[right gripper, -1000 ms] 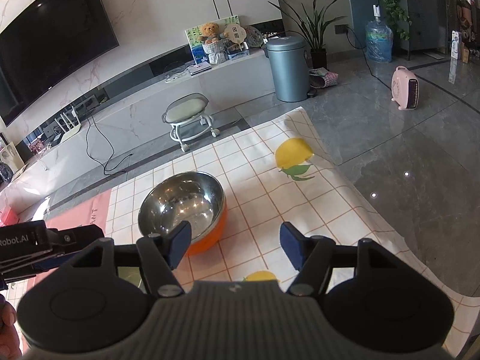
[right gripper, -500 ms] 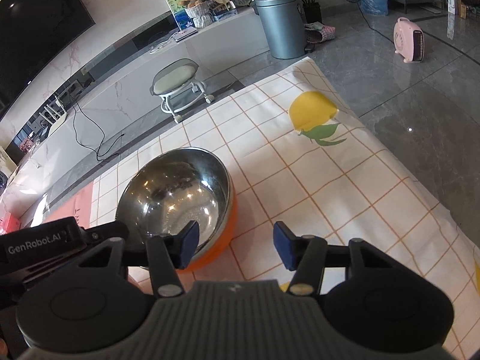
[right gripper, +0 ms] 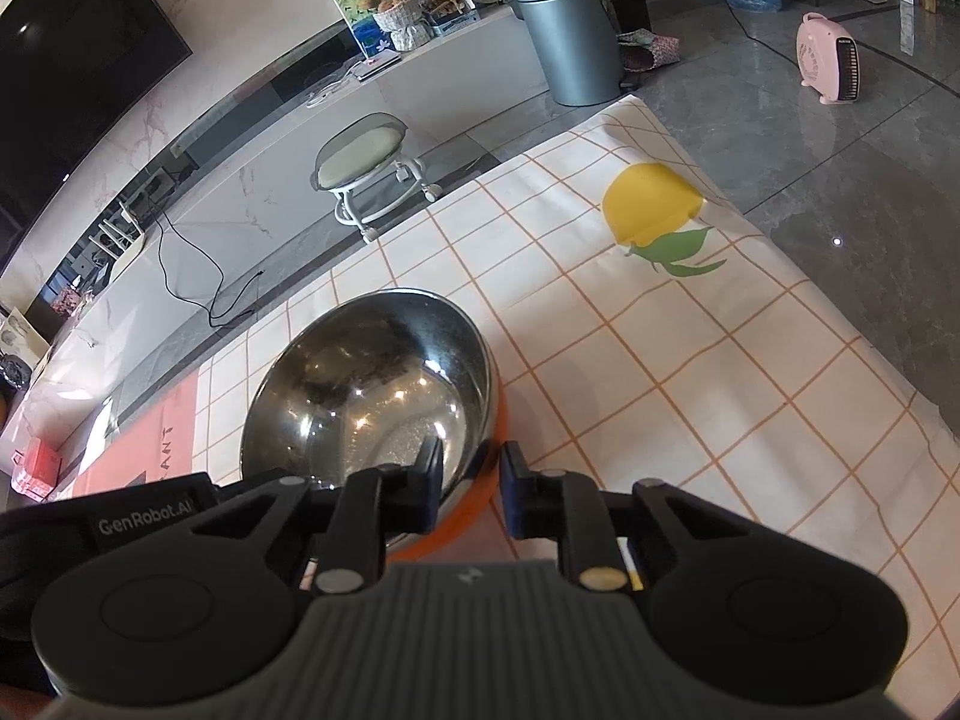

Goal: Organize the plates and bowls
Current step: 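Close both grippers on the rim of the orange bowl, then carry the orange bowl toward the stacked plates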

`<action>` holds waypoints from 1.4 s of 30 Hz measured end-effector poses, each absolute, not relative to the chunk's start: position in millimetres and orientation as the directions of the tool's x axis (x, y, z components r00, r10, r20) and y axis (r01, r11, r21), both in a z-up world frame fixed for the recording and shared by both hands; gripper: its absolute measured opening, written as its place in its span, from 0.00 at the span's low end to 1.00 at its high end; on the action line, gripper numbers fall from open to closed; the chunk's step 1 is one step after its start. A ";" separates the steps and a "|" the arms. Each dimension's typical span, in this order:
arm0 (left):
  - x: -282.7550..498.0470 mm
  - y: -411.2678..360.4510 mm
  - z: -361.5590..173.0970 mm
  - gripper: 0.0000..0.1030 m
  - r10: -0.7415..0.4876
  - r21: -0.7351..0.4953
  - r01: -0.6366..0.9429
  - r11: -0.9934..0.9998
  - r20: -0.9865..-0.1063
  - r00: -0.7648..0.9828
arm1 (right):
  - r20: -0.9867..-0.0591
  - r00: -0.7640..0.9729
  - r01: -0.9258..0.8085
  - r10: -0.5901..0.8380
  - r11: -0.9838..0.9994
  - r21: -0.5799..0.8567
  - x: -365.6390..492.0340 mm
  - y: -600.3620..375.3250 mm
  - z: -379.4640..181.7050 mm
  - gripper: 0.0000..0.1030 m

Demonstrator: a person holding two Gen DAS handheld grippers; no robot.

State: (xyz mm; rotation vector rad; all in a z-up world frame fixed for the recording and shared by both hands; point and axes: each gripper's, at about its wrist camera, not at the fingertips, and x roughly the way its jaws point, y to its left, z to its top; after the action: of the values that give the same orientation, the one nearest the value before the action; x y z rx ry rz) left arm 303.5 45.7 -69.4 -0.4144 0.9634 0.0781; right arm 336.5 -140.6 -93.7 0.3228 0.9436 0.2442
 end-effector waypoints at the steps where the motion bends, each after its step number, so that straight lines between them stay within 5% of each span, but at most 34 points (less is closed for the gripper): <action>1: 302.9 45.0 -68.8 0.16 -0.118 -0.307 -0.244 0.920 -0.810 0.575 | -0.751 0.566 -0.061 0.340 0.926 0.373 335.8 -140.9 -93.4 0.17; 42: 102.6 28.0 35.6 0.16 -0.142 -0.354 -0.156 0.922 -0.687 0.713 | -0.632 0.656 -0.157 0.414 0.893 0.421 118.6 -189.4 19.2 0.14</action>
State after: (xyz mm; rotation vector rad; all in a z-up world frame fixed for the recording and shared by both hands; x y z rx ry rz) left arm 102.6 28.0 35.6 -0.4074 0.7833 0.0080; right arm 118.6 -189.4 19.2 0.3469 0.7943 0.3309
